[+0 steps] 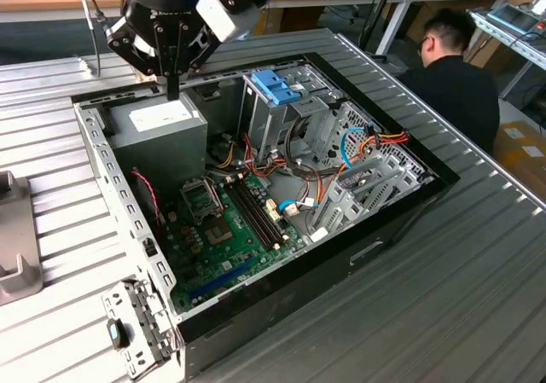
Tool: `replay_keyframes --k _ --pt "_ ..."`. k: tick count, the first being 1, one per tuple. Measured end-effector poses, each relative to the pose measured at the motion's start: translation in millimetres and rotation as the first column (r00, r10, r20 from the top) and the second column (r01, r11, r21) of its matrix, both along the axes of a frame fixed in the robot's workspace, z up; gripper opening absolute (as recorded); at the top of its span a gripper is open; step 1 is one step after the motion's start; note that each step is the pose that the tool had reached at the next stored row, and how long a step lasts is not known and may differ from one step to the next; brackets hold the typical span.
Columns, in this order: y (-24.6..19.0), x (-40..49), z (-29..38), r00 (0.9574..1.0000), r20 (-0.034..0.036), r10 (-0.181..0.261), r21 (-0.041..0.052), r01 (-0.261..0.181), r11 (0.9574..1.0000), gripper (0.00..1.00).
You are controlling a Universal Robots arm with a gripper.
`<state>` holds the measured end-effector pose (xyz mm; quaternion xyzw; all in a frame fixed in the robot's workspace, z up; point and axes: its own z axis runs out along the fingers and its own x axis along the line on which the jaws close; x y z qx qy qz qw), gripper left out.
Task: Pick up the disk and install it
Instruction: 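Reach for the disk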
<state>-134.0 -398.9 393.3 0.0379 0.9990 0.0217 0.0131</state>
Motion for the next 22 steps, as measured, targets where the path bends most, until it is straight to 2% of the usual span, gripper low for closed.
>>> replay_keyframes --k 22 --pt "0.0 -7.3 0.0 1.0000 0.0000 0.000 0.0000 0.000 1.0000 0.10"
